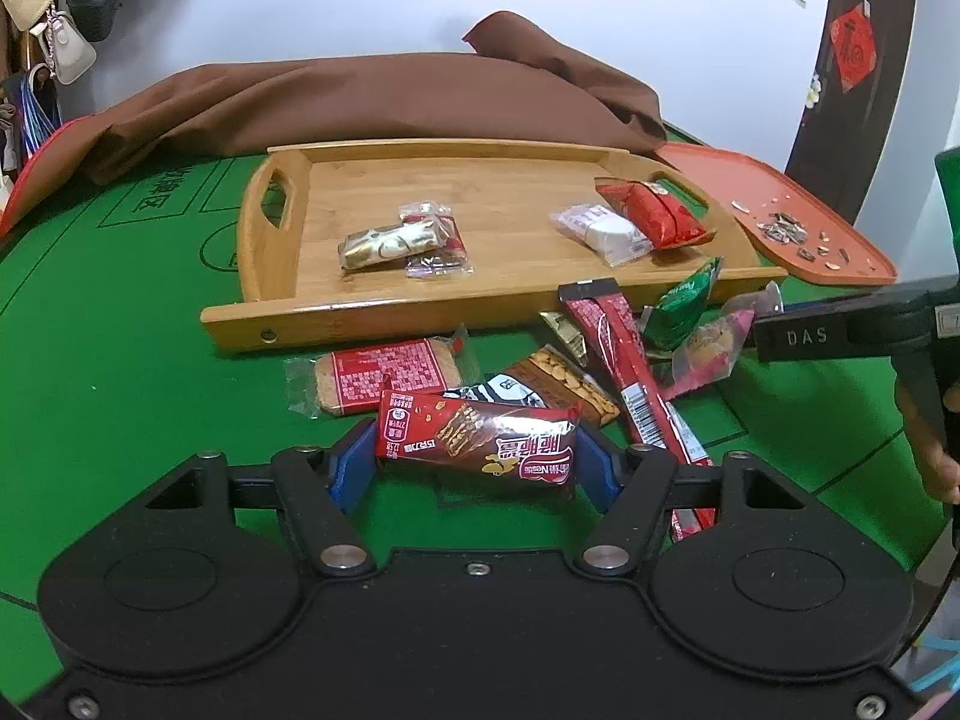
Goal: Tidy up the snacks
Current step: 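Grasp the red chocolate bar with the left tool while the right tool grasps the jelly cup, then carry the chocolate bar and jelly cup onto the bamboo tray and open both tools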
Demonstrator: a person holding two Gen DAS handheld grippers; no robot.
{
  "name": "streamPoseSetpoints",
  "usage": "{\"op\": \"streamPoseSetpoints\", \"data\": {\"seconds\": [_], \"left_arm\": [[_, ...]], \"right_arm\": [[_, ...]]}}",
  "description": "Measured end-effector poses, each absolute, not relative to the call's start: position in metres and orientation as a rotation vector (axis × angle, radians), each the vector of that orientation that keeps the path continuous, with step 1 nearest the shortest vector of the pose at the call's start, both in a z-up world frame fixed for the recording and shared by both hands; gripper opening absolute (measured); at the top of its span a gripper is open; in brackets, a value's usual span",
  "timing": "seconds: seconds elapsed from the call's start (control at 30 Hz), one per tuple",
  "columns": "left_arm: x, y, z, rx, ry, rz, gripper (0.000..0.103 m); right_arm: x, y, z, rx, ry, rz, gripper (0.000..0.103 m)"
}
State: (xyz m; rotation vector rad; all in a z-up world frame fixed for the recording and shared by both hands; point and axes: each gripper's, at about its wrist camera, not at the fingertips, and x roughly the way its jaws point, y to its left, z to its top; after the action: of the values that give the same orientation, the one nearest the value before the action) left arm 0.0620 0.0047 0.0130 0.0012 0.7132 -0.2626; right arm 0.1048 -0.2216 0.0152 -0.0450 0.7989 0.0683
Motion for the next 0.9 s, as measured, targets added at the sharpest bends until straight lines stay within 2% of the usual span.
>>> {"op": "streamPoseSetpoints", "data": {"seconds": [0.4,0.9], "left_arm": [[0.070,0.012,0.038,-0.006,0.676,-0.252,0.065],[0.125,0.022,0.075,-0.043,0.642,-0.231,0.065]], "right_arm": [[0.100,-0.244,0.027,0.067,0.809,0.070,0.049],[0.116,-0.250,0.066,0.082,0.736,0.063,0.048]]}}
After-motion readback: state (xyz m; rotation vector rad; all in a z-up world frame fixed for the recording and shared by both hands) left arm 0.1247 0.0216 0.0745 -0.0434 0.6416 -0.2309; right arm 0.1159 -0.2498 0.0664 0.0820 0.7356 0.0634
